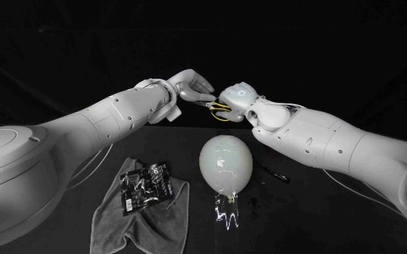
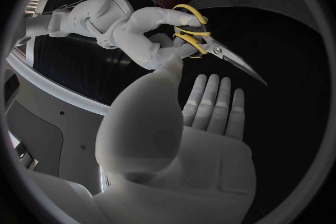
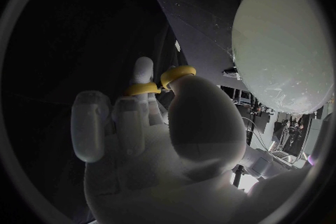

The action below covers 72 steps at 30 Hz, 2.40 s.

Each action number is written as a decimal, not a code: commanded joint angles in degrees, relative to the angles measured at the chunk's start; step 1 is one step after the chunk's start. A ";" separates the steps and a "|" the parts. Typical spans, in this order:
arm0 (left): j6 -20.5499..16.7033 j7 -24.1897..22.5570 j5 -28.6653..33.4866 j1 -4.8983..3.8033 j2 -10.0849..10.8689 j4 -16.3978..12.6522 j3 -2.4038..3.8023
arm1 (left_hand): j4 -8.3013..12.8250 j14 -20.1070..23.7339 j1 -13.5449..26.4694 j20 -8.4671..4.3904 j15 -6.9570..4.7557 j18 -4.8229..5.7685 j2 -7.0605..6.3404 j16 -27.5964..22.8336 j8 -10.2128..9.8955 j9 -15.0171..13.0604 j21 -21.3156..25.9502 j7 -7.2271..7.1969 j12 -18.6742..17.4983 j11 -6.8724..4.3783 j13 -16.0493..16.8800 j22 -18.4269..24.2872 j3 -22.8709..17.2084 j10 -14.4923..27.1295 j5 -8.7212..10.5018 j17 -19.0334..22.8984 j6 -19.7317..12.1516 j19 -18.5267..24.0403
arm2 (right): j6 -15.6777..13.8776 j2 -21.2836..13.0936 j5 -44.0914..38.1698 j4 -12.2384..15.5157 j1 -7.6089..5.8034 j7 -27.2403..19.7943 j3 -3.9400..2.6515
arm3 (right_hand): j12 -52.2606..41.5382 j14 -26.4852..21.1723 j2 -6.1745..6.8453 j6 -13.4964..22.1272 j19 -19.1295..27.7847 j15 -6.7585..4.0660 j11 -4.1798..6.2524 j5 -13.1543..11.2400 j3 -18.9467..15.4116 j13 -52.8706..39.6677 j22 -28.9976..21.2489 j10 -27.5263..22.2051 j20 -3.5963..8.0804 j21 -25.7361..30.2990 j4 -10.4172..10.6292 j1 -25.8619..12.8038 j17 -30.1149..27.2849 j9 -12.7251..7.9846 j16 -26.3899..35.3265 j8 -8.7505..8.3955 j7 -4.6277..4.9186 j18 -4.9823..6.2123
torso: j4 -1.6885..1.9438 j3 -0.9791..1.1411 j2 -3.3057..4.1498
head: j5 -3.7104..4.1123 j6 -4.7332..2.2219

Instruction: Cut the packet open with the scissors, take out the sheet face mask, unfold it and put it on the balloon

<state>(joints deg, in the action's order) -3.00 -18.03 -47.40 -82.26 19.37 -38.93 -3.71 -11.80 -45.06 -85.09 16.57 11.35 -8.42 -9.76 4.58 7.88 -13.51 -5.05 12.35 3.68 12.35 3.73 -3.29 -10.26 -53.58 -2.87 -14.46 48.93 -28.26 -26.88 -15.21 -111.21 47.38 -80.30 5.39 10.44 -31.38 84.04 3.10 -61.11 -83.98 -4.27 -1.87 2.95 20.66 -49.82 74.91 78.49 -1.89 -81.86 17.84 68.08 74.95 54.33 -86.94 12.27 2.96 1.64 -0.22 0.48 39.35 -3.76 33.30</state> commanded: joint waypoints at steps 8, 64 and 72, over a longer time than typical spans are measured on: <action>5.78 4.05 -3.10 -0.19 -0.21 -0.37 -0.04 | -0.71 -1.91 -0.22 0.07 -0.55 -1.20 0.84 1.01 1.01 -0.36 -0.38 1.97 0.61 -0.54 0.09 -0.24 1.48 -2.13 0.16 -0.39 1.64 -1.31 | 1.68 0.04 -3.86 0.84 -0.31 1.85 0.01 | -29.05 4.32 -0.04 -0.79 -1.37 -0.31 3.48 -0.17 18.84 -12.94 12.52 7.17 -0.50 -0.32 -17.89 0.73 6.88 0.08 0.08 -0.02 -0.19 0.26 | 0.02 -0.02 0.08 | 0.40 -0.01; 12.50 8.21 -6.08 -0.16 -0.40 -1.25 -0.06 | -3.17 -10.08 -6.99 0.05 -3.94 -1.66 6.24 6.14 3.65 -0.73 -5.28 -1.09 0.39 -4.02 -0.02 -1.70 -5.24 -12.86 0.10 -2.71 8.67 -13.57 | -2.48 -1.15 -6.30 3.80 -0.45 2.50 0.01 | -27.53 4.10 0.82 -0.86 -0.59 -0.22 3.42 -0.17 19.36 -11.70 12.10 7.03 -0.65 1.01 -17.13 0.31 5.73 0.22 0.58 -0.23 -0.18 0.56 | -0.03 0.04 0.10 | 0.79 0.14; 12.90 8.33 -5.98 -0.16 -0.36 -1.30 -0.06 | -0.62 -14.09 -9.71 0.00 -5.84 -1.80 7.21 8.16 6.20 -2.26 -6.69 -2.71 1.66 -5.95 0.35 -2.18 -9.52 -17.82 0.07 -3.87 11.73 -15.91 | -4.89 -1.21 -6.26 3.94 -0.45 2.57 0.00 | -2.78 2.51 3.49 2.67 2.95 0.72 2.32 -0.22 19.55 8.18 10.13 -0.03 -1.09 7.16 -16.02 0.30 -0.91 -0.38 4.05 -2.88 0.92 1.90 | -0.01 0.06 0.11 | 0.78 0.24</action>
<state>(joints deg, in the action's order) 7.35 -9.65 -53.21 -82.59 19.33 -39.78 -3.66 -13.75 -58.43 -93.31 16.56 5.93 -9.20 -3.25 12.47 13.46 -15.26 -11.51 9.85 4.89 8.45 3.78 -5.40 -18.13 -68.91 -2.39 -18.18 59.92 -43.91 -28.08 -16.58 -116.76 51.02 -80.36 7.19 10.70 -32.06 83.95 6.15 -58.82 -81.27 -3.98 -1.76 2.77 23.54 -44.31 74.91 77.15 -3.09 -74.93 18.34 68.54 74.32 54.01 -83.08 9.60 3.76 3.05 -0.23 0.54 39.46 -2.96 33.54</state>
